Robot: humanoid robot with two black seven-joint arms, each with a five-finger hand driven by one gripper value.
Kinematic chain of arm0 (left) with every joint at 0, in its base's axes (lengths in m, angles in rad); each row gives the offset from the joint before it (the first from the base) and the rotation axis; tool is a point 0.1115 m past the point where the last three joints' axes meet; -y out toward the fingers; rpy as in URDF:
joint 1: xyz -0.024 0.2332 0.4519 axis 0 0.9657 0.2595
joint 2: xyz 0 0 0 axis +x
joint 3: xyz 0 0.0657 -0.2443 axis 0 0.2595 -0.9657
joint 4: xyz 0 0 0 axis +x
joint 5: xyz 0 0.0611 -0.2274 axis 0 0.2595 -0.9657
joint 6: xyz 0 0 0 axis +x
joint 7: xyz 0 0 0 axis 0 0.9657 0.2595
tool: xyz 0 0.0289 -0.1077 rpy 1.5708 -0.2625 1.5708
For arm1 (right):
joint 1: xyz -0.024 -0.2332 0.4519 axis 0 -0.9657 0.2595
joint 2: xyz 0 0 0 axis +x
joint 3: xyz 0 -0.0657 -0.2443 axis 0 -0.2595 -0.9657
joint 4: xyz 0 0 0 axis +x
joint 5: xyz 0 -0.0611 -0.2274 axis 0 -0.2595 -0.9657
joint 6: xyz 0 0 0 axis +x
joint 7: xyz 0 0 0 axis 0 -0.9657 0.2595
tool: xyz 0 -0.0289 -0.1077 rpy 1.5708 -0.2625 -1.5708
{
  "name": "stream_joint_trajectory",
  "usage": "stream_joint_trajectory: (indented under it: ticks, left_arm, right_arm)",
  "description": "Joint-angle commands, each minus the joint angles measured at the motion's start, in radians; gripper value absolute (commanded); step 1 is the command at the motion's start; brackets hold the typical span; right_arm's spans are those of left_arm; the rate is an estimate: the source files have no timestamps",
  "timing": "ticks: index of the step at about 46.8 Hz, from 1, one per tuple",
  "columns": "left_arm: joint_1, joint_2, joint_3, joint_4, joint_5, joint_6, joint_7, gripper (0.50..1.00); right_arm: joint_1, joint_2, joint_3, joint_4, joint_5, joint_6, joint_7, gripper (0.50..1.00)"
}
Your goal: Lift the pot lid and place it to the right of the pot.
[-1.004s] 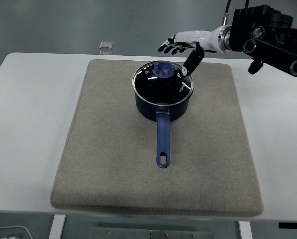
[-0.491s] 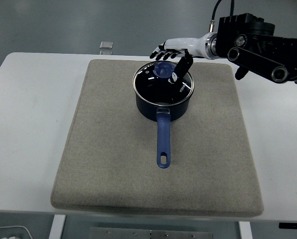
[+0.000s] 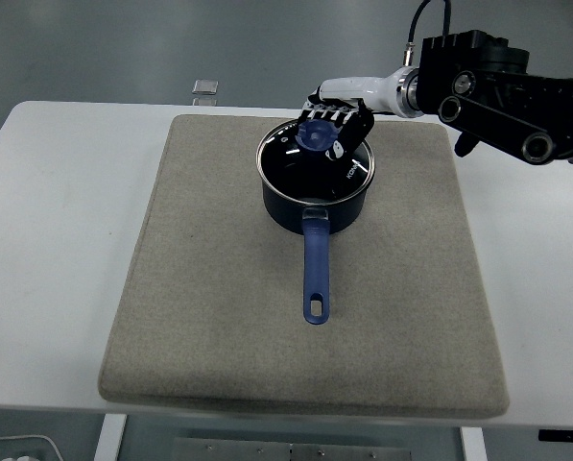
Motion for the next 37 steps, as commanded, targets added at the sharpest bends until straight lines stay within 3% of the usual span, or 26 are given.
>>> stream_joint_trajectory:
  ticks: [1, 8, 19, 24, 37]
  left_arm:
    - [0.0, 0.0, 0.0, 0.0, 0.0, 0.0, 0.0, 1.0]
    - [0.0, 0.0, 0.0, 0.0, 0.0, 0.0, 0.0, 1.0]
    - [0.0, 0.0, 0.0, 0.0, 0.0, 0.0, 0.0, 1.0]
    - [0.0, 0.0, 0.0, 0.0, 0.0, 0.0, 0.0, 1.0]
    - [0.0, 0.0, 0.0, 0.0, 0.0, 0.0, 0.0, 1.0]
  right_arm:
    - [0.004, 0.0, 0.001, 0.0, 0.003, 0.002, 0.0, 0.725]
    - [0.005, 0.0, 0.001, 0.0, 0.003, 0.005, 0.0, 0.715]
    - [0.01, -0.003, 0.001, 0.0, 0.003, 0.016, -0.001, 0.554]
    - [0.027, -0.009, 0.001, 0.0, 0.005, 0.016, -0.001, 0.511]
    - [0.071, -0.066, 0.002, 0.0, 0.018, 0.051, -0.001, 0.5]
